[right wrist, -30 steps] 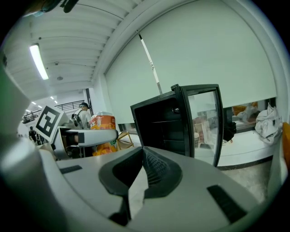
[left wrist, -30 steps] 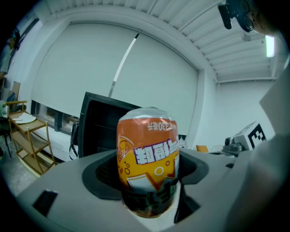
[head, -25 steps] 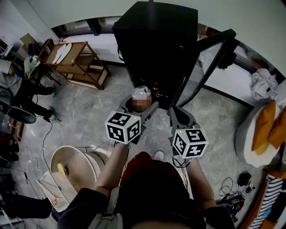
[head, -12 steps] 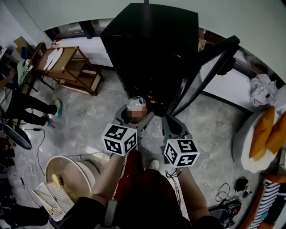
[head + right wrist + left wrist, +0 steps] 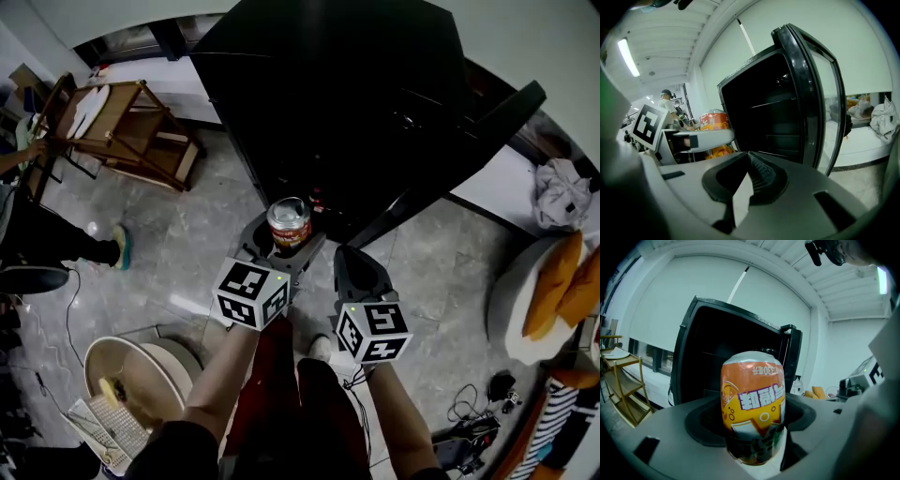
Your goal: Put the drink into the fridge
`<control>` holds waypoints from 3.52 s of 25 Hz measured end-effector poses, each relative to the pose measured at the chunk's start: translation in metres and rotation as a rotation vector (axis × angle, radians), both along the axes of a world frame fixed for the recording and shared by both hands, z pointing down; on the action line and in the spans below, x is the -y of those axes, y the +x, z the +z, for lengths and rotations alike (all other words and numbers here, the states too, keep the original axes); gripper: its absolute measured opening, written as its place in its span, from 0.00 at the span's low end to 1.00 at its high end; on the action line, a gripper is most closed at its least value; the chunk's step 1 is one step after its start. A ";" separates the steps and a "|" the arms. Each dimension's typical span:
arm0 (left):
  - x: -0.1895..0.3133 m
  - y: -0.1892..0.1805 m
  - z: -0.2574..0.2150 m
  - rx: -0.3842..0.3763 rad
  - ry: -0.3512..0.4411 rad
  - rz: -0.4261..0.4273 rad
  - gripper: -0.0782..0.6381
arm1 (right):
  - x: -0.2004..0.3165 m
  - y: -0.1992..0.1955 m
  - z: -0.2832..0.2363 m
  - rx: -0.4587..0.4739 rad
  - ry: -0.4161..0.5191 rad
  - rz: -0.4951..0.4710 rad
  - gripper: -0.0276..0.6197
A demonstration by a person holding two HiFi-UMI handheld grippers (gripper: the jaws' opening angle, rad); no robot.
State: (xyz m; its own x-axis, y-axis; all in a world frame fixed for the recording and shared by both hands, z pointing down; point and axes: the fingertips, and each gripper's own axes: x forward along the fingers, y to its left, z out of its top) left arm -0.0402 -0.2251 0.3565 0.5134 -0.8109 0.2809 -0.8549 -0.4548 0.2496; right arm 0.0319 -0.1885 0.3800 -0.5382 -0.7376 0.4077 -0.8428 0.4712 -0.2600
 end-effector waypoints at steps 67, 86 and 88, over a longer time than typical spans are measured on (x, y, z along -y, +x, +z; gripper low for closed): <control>0.198 -0.012 0.141 0.122 0.151 -0.004 0.59 | 0.143 -0.061 0.191 -0.104 -0.047 0.072 0.07; 0.266 -0.002 0.143 0.168 0.142 -0.019 0.59 | 0.185 -0.052 0.193 -0.120 -0.056 0.079 0.07; 0.271 0.001 0.145 0.173 0.142 -0.016 0.59 | 0.191 -0.049 0.194 -0.115 -0.062 0.080 0.07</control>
State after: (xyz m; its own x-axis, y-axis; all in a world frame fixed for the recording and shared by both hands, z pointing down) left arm -0.0391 -0.4965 0.5010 0.4539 -0.8564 0.2460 -0.8870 -0.4607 0.0327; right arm -0.0172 -0.3792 0.5742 -0.4256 -0.7478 0.5096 -0.9030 0.3873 -0.1860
